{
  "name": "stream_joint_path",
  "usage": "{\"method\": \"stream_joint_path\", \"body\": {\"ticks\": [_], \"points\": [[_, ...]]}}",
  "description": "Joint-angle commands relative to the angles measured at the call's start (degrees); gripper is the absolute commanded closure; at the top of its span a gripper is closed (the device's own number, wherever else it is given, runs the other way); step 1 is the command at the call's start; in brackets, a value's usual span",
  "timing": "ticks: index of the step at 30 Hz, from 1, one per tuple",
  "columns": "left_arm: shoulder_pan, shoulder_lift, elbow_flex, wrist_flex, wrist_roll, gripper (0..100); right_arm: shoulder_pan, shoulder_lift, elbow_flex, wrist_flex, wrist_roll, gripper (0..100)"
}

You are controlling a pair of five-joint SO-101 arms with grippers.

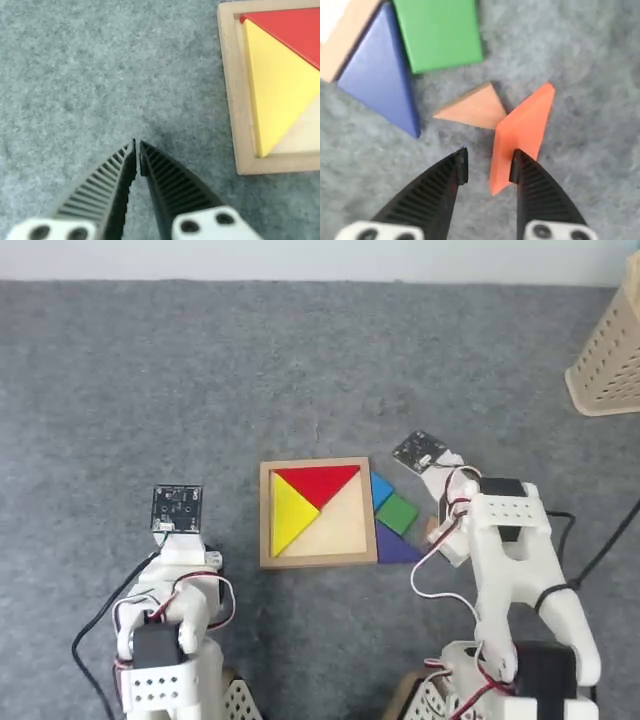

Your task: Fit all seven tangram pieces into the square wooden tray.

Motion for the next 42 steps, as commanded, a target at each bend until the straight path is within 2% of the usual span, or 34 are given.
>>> {"method": "stream_joint_path", "body": {"ticks": [1, 4, 8, 13, 18, 23, 31, 38, 42], "points": [[-0.35, -0.88, -0.66, 0.26, 0.44, 99, 0.48, -1.80, -3.16, -0.66, -4.40, 83.8], [-0.35, -0.88, -0.66, 0.26, 0.44, 99, 0.40, -1.89, -5.54, 1.01, -8.00, 83.8], [-0.35, -0.88, -0.66, 0.26, 0.44, 99, 0.48, -1.27, -6.33, 1.10, -7.65, 83.5], [-0.35, -0.88, -0.66, 0.26, 0.44, 99, 1.80, 6.29, -9.14, 0.48, -7.91, 76.5], [-0.35, -0.88, -0.66, 0.26, 0.44, 99, 2.15, 13.85, -10.55, 0.66, -2.99, 76.6], [-0.35, -0.88, -0.66, 0.26, 0.44, 99, 2.95, 16.66, -13.27, 0.31, -4.57, 76.8], [-0.35, -0.88, -0.66, 0.26, 0.44, 99, 3.21, 15.52, -17.41, 4.53, -6.86, 96.8], [-0.35, -0.88, -0.66, 0.26, 0.44, 99, 2.59, 15.43, -31.12, 17.98, -15.47, 97.6], [-0.35, -0.88, -0.66, 0.26, 0.44, 99, -0.57, 15.43, -39.30, 25.63, -18.73, 99.1]]}}
